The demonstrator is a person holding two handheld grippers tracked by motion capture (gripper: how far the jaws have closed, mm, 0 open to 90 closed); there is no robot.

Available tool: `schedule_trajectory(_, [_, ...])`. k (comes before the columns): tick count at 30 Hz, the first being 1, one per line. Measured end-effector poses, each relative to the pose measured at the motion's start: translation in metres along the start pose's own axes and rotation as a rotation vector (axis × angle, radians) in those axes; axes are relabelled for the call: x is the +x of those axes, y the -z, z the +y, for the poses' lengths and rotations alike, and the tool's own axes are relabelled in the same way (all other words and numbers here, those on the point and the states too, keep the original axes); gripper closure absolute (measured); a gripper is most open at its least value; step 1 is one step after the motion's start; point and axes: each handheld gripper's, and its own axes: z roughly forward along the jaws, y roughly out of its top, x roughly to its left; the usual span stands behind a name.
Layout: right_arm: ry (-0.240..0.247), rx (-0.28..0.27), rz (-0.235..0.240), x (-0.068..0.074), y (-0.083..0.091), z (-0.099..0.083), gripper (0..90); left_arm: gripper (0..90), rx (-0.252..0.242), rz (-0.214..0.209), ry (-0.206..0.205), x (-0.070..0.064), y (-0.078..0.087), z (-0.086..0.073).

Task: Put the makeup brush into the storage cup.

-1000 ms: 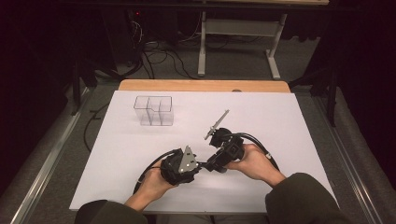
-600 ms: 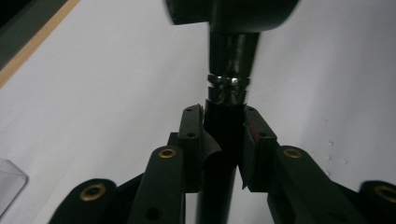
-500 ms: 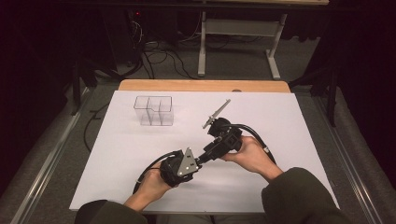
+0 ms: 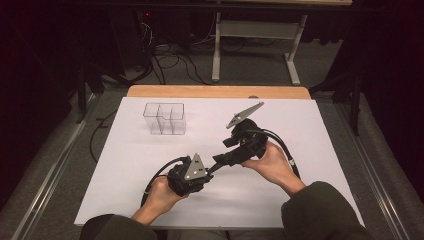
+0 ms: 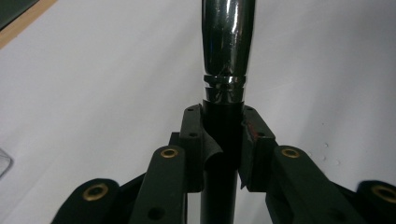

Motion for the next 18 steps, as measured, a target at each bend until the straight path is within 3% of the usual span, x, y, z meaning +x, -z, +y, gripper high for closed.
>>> schedule_trajectory(10, [0.002,-0.144,-0.044,0.0,0.021,-0.017,34.0,74.1,-0.041,-0.014,0.108,0.014,0.005,-0.005])
schedule_trajectory(18, [0.0,-0.203,-0.089,0.001,0.028,-0.036,36.1,74.1,-0.059,-0.002,0.16,0.021,0.009,-0.008])
